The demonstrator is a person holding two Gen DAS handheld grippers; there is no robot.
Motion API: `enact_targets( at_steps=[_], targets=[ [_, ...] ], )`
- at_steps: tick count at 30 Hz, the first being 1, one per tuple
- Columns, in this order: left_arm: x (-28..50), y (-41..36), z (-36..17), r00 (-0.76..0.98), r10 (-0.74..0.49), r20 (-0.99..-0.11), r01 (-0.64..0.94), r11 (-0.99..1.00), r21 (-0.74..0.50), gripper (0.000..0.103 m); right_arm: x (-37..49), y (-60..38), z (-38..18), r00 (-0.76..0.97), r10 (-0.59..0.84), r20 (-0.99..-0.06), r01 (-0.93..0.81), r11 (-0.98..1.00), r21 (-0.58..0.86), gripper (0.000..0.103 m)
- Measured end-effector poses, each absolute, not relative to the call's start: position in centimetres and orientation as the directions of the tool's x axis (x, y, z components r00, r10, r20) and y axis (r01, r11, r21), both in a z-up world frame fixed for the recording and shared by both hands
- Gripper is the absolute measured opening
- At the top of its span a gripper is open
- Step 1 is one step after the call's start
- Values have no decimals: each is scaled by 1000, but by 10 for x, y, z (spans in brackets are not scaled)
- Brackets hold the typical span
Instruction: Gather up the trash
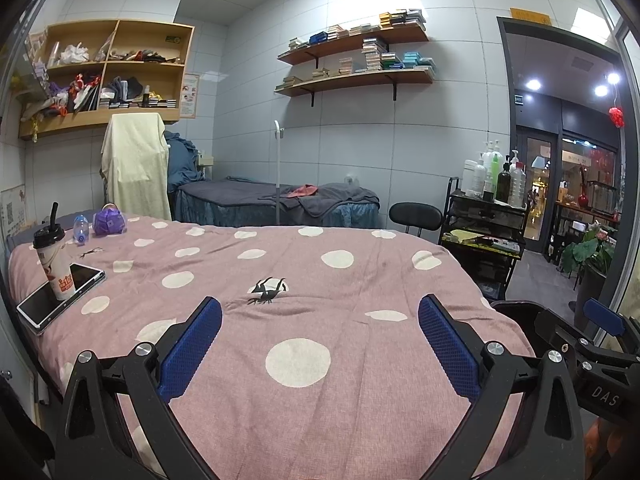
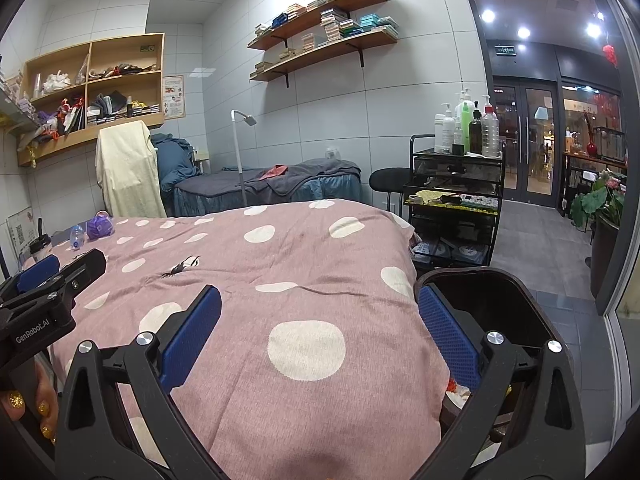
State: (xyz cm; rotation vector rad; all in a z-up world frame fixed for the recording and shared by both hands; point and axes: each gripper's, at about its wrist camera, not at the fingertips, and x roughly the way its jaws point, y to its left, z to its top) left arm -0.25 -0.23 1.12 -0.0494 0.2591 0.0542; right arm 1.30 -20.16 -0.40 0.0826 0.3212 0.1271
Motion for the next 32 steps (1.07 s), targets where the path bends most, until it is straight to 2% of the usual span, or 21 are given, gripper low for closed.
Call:
enact_targets(
  at_steps=[32],
  targets=[
    [2, -4, 7, 962, 34, -272, -48, 998, -48, 97, 10, -200, -13, 934, 142, -327, -114, 988, 103, 97]
  ],
)
